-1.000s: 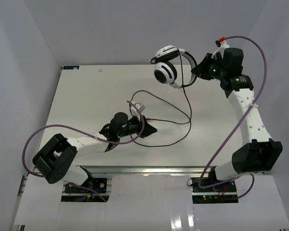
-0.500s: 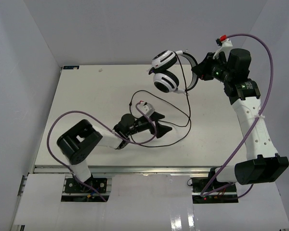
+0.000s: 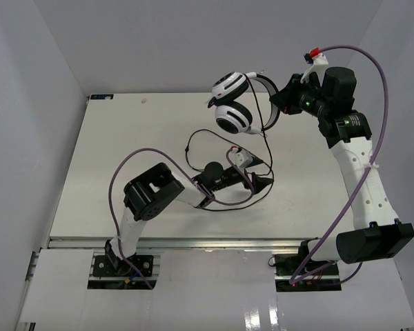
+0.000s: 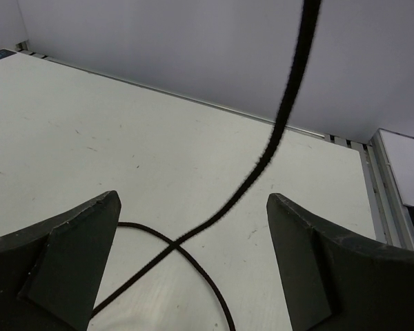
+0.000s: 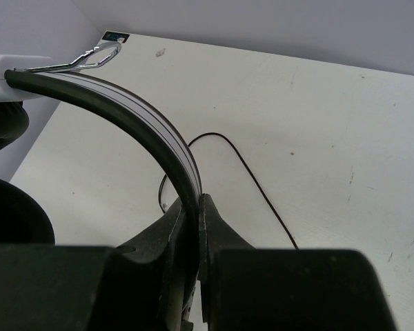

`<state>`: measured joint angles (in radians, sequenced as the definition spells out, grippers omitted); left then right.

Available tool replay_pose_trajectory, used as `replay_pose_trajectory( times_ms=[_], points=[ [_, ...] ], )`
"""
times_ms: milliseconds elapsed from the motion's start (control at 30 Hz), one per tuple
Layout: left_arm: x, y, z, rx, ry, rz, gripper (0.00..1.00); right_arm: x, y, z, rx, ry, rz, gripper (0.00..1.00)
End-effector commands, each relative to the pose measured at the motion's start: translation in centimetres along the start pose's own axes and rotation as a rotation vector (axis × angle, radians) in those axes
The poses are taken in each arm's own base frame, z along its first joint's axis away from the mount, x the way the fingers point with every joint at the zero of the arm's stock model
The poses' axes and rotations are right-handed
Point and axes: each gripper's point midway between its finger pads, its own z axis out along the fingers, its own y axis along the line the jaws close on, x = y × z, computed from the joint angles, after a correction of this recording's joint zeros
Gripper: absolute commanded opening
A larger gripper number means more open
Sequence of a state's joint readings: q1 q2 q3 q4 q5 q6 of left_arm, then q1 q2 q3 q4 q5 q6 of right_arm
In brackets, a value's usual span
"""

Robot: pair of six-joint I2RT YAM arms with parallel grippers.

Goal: Wrap the headphones

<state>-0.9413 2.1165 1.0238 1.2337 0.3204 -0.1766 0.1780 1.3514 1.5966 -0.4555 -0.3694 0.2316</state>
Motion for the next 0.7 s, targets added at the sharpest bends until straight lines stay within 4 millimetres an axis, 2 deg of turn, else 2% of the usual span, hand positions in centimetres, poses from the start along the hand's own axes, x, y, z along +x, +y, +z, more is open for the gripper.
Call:
replay_pose_trajectory(
  times_ms=[0, 100, 133, 167, 233, 267, 300, 433, 567, 600, 633, 667],
  points=[
    [-0.9, 0.9, 1.6, -0.069, -0.041, 0.055, 0.98, -4.1, 3.1, -1.6, -0.094, -0.11, 0.003, 0.08],
    [-0.6, 1.4, 2.1, -0.089, -0.041, 0.053, 0.96, -3.9, 3.6, -2.0, -0.11, -0.106, 0.006, 0.08],
    [-0.5, 1.3, 2.4, -0.077, -0.035, 0.048, 0.9, -3.7, 3.7, -2.0, -0.117, -0.102, 0.012, 0.08],
    [-0.3, 1.1, 2.6, -0.065, -0.033, 0.037, 0.81, -3.6, 3.8, -2.1, -0.122, -0.101, 0.016, 0.08],
    [-0.2, 0.6, 2.9, -0.036, -0.038, 0.003, 0.54, -3.6, 3.9, -2.2, -0.126, -0.102, 0.018, 0.08],
    [-0.1, 0.3, 2.8, -0.023, -0.042, -0.01, 0.46, -3.6, 3.8, -2.2, -0.122, -0.104, 0.016, 0.08],
    [0.4, 0.1, 2.3, -0.018, -0.04, -0.027, 0.38, -3.8, 3.8, -2.3, -0.12, -0.108, 0.011, 0.08],
    [-0.3, -0.1, 0.5, -0.04, -0.081, -0.055, 0.0, -4.1, 3.4, -2.4, -0.111, -0.111, -0.001, 0.08],
    [-1.0, -1.3, -3.0, -0.007, -0.099, -0.072, 0.0, -4.3, 2.1, -2.4, -0.049, -0.119, -0.045, 0.08],
    [-2.4, -1.7, -3.1, 0.007, -0.128, -0.058, 0.0, -4.3, 1.8, -2.3, -0.04, -0.12, -0.066, 0.08],
    [-2.6, -2.8, -4.2, 0.049, -0.106, -0.051, 0.0, -4.4, 0.7, -2.1, 0.009, -0.126, -0.096, 0.08],
    [-1.9, -3.6, -4.8, 0.079, -0.07, -0.049, 0.0, -4.5, -0.1, -2.0, 0.044, -0.131, -0.11, 0.08]
  ],
)
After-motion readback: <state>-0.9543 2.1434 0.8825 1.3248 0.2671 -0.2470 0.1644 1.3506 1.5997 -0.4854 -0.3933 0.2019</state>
